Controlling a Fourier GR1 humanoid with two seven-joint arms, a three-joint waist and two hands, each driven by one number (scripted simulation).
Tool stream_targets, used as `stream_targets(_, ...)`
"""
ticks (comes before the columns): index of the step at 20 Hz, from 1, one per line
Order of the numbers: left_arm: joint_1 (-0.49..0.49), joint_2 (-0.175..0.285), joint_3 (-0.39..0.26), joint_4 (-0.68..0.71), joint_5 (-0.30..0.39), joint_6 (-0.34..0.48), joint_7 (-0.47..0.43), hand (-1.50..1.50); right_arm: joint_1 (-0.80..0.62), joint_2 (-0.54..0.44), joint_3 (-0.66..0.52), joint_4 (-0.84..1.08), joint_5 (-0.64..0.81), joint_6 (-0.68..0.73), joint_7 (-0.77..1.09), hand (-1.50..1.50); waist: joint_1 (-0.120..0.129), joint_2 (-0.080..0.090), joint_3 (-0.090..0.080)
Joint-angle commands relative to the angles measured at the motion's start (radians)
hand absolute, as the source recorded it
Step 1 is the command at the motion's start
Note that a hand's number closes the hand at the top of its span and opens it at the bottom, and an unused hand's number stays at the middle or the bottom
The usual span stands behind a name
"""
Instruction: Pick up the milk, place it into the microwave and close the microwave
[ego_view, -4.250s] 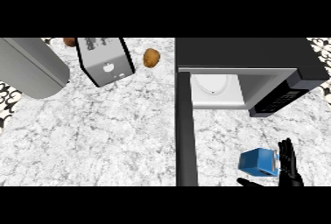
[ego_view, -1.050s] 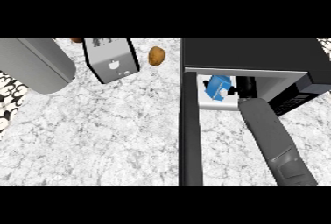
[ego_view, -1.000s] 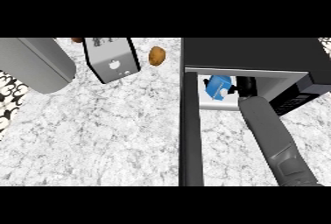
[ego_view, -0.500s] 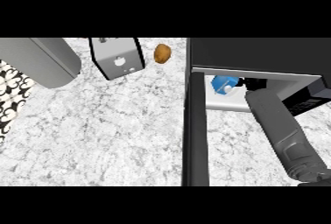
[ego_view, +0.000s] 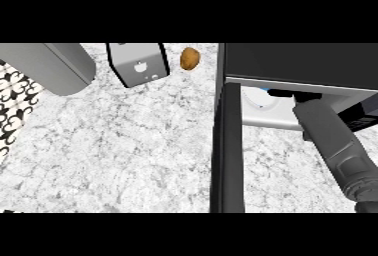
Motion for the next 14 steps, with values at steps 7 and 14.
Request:
stream_targets(7, -0.045, 0.024, 0.000, 0.041, -0.062, -0.003, -0.007, -1.50, -0.031, -0.015, 0.031, 0.058, 0.056, -0.064, 0.046, -1.50, 0.016, 0.008, 0.002)
stream_targets(14, -0.069, 0.033, -0.057, 0.068, -0.091, -0.058, -0.015, -1.50, -0.059, 0.019, -0.003, 0.038, 0.020, 0.024, -0.018, -1.50, 0.016, 0.007, 0.002)
